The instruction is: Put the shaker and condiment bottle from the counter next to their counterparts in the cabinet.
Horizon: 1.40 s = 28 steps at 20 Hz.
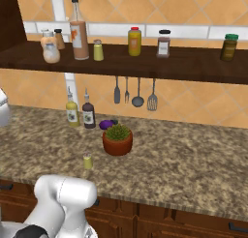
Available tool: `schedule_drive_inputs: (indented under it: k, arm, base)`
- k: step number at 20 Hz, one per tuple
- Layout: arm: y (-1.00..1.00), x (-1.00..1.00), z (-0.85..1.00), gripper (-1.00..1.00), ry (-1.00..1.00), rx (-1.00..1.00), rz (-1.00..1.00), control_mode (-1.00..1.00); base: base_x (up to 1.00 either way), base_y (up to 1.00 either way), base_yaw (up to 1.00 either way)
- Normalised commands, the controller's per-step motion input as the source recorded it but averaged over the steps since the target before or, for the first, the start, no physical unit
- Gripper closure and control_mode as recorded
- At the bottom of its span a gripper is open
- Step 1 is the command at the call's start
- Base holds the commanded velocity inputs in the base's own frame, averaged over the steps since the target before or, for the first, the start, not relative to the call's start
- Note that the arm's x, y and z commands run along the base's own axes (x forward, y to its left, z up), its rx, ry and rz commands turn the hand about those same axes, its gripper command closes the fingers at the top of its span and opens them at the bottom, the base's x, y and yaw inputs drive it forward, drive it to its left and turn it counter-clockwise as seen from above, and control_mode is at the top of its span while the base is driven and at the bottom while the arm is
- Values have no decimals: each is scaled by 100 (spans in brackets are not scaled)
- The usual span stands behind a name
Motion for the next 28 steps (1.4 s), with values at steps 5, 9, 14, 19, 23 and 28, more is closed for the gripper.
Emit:
schedule_drive_inputs:
  k: [5,9,14,19,23,28]
  arm:
    - [-93,0,-12,-100,16,0,0,-100]
    - [-90,0,0,-100,14,0,0,-100]
    - [-5,-1,-22,-100,14,-3,0,-100]
    - [-16,-38,-85,-100,27,-14,0,-100]
    - [-20,-29,-66,-100,25,-8,0,-100]
    - [-26,3,-9,-100,1,0,0,-100]
  base:
    - [0,0,0]
    - [0,0,0]
    - [0,0,0]
    - [0,0,0]
    - [0,0,0]
    - [0,0,0]
